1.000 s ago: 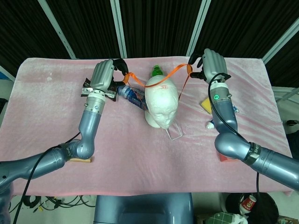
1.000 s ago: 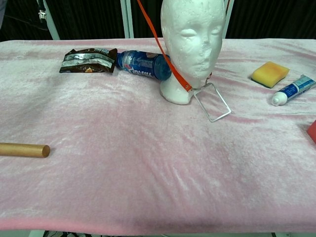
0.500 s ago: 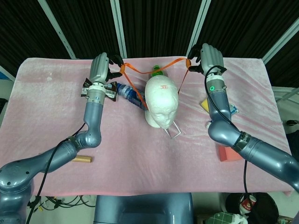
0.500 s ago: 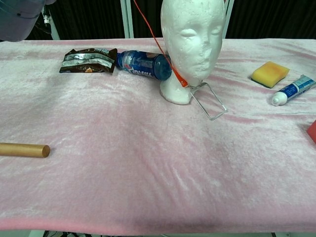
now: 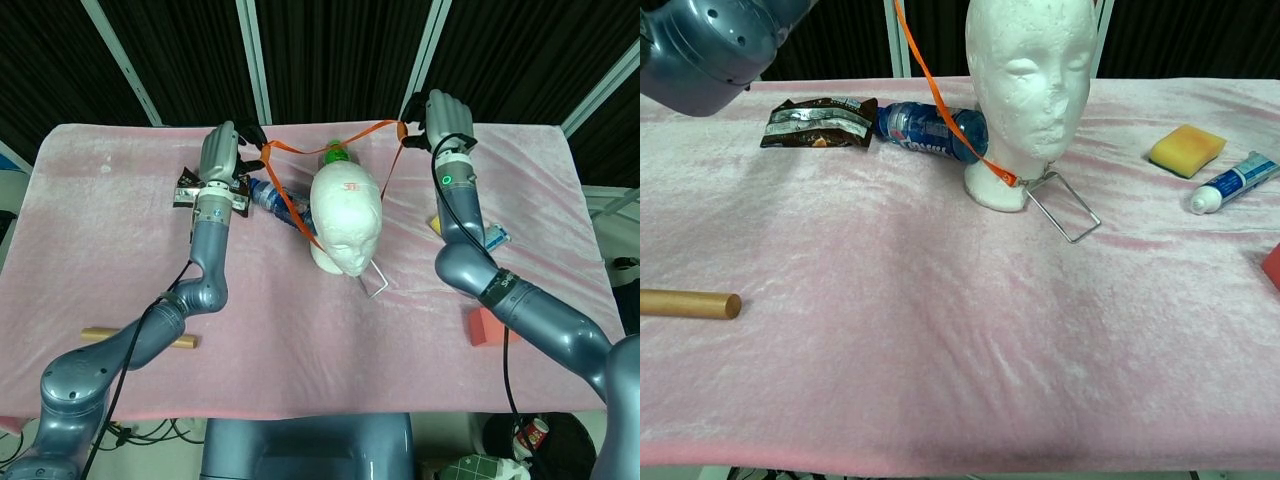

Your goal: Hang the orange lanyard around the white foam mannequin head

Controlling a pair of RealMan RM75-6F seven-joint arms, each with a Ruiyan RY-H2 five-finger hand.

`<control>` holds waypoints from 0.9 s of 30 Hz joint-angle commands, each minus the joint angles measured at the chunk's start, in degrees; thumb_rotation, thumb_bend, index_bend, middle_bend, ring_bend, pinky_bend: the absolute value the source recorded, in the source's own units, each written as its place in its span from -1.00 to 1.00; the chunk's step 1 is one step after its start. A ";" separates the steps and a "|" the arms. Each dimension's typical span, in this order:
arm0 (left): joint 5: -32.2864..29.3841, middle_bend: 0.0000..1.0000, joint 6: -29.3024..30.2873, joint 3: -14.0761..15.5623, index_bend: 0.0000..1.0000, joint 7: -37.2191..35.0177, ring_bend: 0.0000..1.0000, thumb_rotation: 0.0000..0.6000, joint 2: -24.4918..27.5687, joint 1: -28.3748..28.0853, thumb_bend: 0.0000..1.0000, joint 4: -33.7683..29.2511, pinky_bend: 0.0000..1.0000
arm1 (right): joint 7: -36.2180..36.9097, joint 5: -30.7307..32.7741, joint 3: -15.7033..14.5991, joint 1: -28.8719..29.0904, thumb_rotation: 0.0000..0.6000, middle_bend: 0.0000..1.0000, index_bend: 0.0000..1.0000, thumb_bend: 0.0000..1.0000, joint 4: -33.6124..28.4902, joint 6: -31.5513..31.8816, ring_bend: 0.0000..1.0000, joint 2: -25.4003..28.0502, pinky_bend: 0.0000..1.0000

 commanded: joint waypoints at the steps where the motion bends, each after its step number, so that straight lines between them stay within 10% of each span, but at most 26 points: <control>1: 0.88 0.17 -1.64 0.47 0.33 -1.50 -0.16 1.00 -2.02 -0.82 -0.14 2.85 -0.18 | -0.08 -0.15 -0.70 0.72 1.00 -0.02 0.72 0.28 2.52 -1.66 0.03 -1.51 -0.02; 6: 2.38 0.04 -3.47 1.56 0.07 -2.33 -0.35 1.00 -4.90 -1.72 -0.32 7.93 -0.24 | -0.67 0.47 -1.63 1.56 1.00 -0.07 0.59 0.07 6.70 -4.60 0.01 -3.28 -0.04; 13: 1.61 -0.66 -9.13 1.23 -0.49 -1.87 -1.00 1.00 -6.24 -2.47 -0.82 10.27 -0.95 | -2.49 0.93 -3.10 2.49 1.00 -0.52 -0.43 -0.72 8.21 -7.74 -0.36 -3.01 -0.36; 27: 2.62 -0.83 -4.15 1.01 -0.55 3.50 -1.00 1.00 -1.34 -0.19 -1.00 1.10 -1.00 | 1.88 1.59 -1.68 -1.14 1.00 -0.78 -0.61 -0.89 4.19 -6.61 -0.63 2.59 -0.48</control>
